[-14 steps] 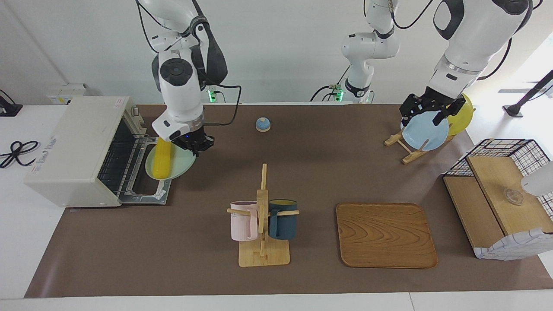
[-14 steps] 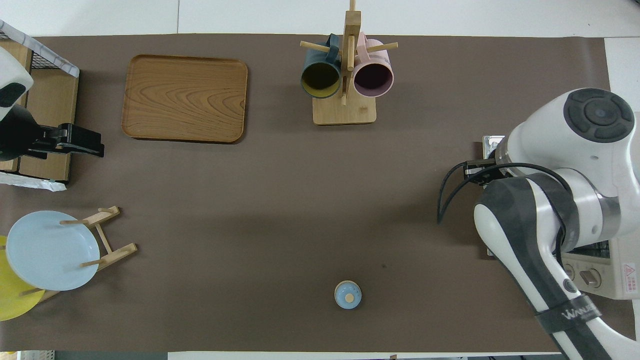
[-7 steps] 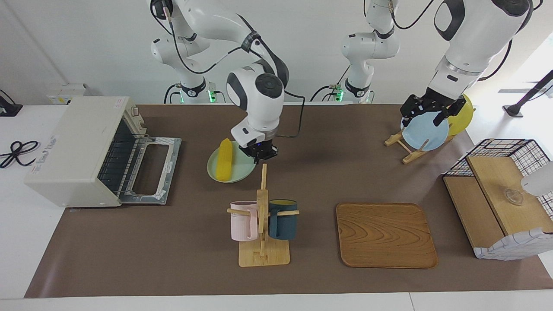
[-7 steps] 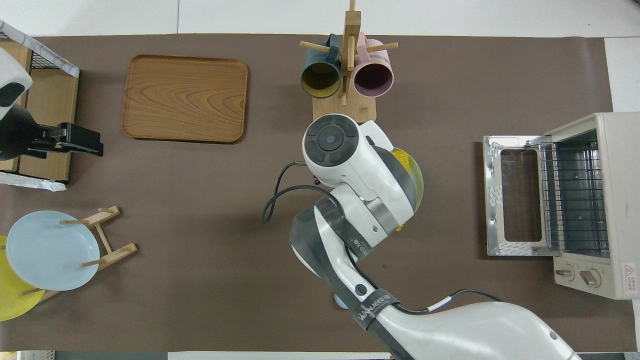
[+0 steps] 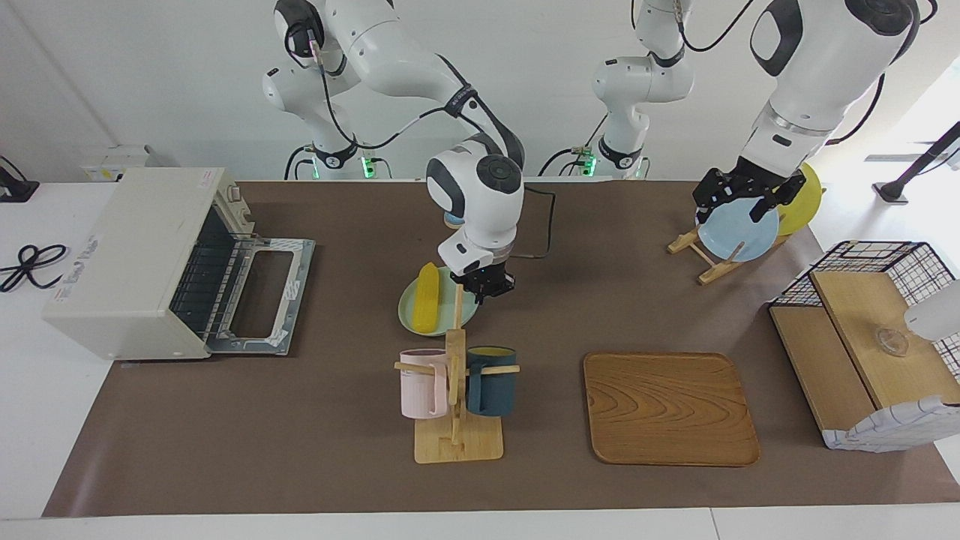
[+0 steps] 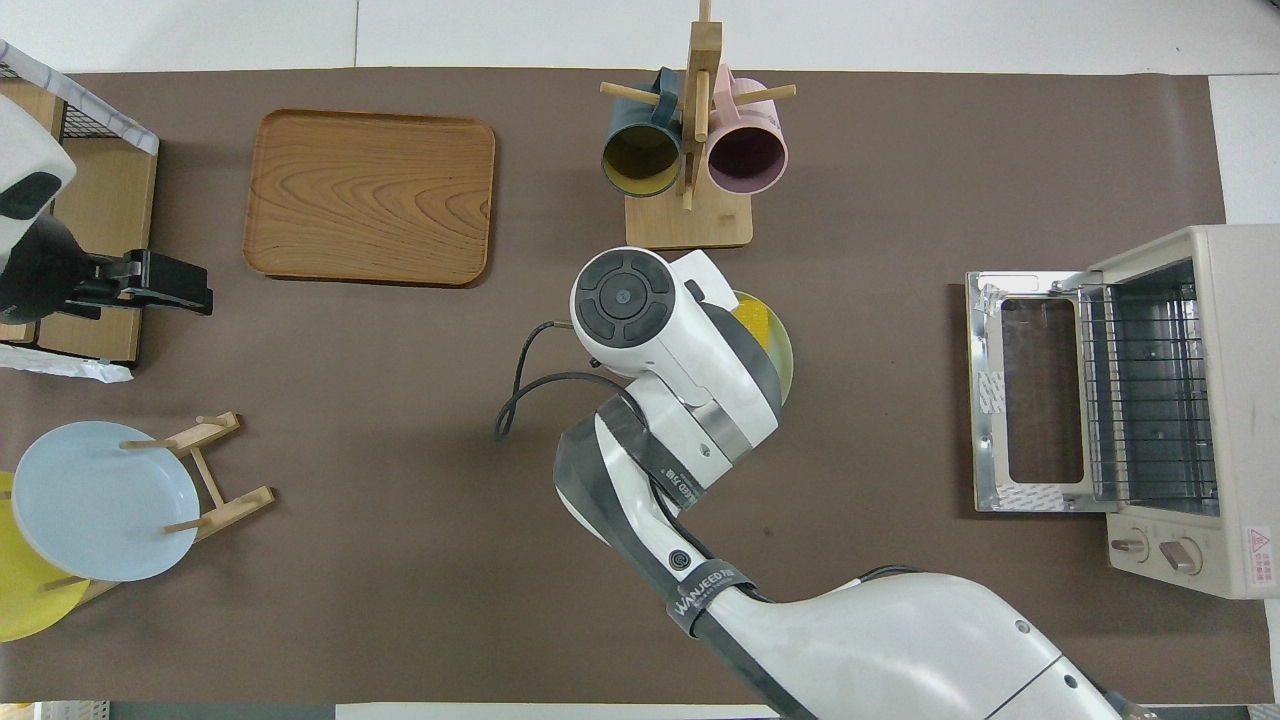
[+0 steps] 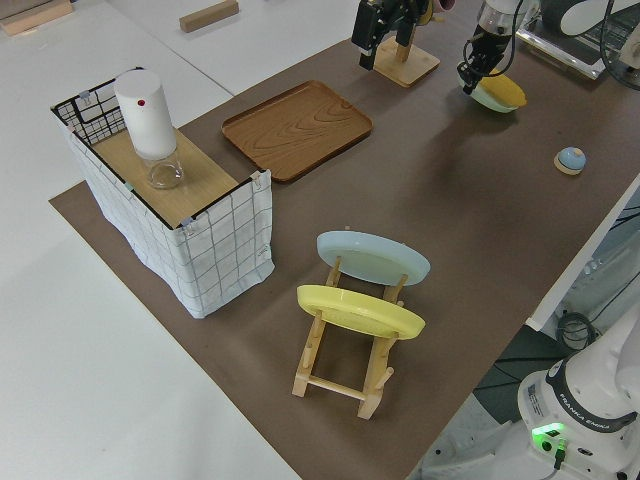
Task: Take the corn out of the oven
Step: 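Carry the corn with the right gripper onto the pale green plate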
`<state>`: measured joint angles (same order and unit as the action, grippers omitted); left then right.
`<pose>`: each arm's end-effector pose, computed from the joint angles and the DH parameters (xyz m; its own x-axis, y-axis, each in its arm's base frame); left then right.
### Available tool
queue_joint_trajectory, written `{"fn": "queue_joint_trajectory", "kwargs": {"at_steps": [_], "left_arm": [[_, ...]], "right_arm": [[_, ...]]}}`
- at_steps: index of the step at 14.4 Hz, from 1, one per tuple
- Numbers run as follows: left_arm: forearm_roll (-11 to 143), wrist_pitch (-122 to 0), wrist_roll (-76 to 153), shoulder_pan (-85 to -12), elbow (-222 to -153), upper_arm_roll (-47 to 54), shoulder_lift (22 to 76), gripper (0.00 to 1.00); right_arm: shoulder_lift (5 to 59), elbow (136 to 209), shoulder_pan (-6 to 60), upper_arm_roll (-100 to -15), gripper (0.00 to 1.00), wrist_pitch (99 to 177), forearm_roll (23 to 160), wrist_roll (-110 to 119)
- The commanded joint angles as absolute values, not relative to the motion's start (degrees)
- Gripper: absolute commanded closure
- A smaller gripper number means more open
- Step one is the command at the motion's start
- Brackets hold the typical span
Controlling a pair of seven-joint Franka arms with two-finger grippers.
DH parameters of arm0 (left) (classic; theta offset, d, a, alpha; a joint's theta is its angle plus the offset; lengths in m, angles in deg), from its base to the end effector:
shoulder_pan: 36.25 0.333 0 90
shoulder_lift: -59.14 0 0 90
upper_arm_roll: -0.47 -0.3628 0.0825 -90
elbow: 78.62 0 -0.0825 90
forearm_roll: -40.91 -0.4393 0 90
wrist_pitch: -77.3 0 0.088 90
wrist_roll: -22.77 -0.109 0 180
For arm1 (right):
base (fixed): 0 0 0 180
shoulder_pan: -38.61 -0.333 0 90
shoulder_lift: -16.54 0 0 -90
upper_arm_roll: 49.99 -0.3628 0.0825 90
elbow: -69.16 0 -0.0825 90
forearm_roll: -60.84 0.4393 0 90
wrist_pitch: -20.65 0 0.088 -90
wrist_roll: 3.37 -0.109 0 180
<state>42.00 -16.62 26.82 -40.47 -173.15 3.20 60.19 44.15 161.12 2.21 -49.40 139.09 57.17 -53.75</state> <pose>0.6034 -0.0758 0.6446 0.9988 -0.0493 0.0063 -0.0494 -0.9986 0.0186 0.6096 0.4368 0.3606 0.9751 -0.2193 0.0334 -0.2208 -0.9738 0.0545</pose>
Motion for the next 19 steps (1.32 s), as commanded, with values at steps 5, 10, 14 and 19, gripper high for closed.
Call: {"fn": "queue_joint_trajectory", "kwargs": {"at_steps": [5, 10, 14, 19], "left_arm": [[41.8, -18.4, 26.6, -40.9, -176.2, 3.1, 62.5, 0.0], [41.9, -20.5, 26.6, -41.3, -178.5, 3.1, 63.5, 0.0], [43.5, -21.7, 26.9, -44.1, -179.7, 3.2, 63.2, 0.0], [45.4, -27.2, 34.5, -53.4, -186.0, 3.2, 63.4, 0.0]], "right_arm": [[43.4, 162.9, 2.1, -49.8, 0.83, 142.0, 62.3, -55.8], [42.7, 162.3, 5.8, -49.8, 0.72, 144.4, 62.2, -50.7], [37.2, 163.9, 11.1, -49.4, 0.92, 134.2, 60.6, -43.9], [30.9, 176.7, 20.3, -49.4, 1.0, 134.5, 56.8, -39.4]]}}
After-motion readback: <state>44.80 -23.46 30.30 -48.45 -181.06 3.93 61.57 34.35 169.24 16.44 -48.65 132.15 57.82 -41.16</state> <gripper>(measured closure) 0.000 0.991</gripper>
